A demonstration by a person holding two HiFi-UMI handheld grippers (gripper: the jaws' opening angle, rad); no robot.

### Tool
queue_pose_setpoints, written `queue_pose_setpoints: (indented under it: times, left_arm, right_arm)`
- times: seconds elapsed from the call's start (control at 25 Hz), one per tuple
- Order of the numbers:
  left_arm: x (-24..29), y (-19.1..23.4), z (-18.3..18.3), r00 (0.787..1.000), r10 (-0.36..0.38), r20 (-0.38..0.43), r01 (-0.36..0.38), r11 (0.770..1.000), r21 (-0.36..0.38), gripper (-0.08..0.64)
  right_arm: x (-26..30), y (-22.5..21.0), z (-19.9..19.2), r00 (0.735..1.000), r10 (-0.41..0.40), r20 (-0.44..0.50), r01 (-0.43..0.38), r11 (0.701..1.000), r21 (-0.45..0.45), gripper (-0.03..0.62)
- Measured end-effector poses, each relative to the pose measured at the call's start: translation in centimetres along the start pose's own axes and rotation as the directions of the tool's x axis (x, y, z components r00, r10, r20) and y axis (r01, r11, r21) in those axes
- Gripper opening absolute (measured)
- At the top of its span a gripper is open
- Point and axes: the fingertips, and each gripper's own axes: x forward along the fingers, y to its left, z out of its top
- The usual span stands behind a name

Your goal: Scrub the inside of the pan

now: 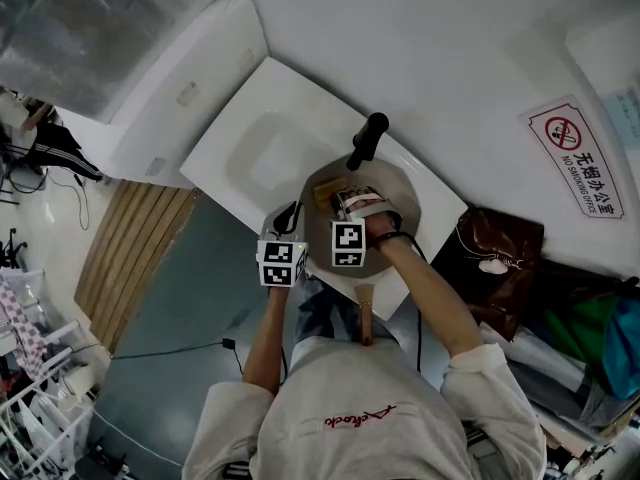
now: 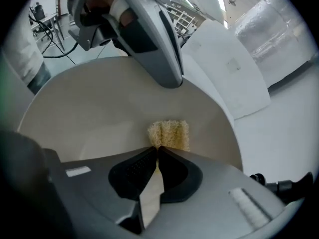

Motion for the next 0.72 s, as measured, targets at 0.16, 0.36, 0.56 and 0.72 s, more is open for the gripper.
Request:
queue_pose_setpoints:
  times: [0.16,0.36,0.56,0.72]
  left_arm:
    - [0.1,0.0,0.1,1.000,0.001,0.004,-0.001,1.000,-0.002,0.026]
    - [0.1,0.0,0.1,1.000,0.001,0.002,-0.001,1.000,-0.001,0.025]
    - [0.1,0.0,0.1,1.000,-0.003,0.000,0.003,1.000,-0.001,0.025]
    - [0.1,0.0,0.0,1.000,-0.004,-0.001,0.004,1.000,0.000,0.025]
  right_arm:
    - [0.5,0.2,0.0,1.000,0.020,-0.018,-0.020,1.000,-0.019,0.023]
    - [0.8,0.1,-0.2,0.999,0.023,-0.025,-0.024,0.999,-0.028,0.023]
    - [0.9,-0.4,-1.2,0.999,0.027,-0.038,-0.027,1.000,0.009,0.023]
    - [0.9,-0.9,-2.9,0.998,0.030,-0.063,-0.028,0.999,0.032,0.023]
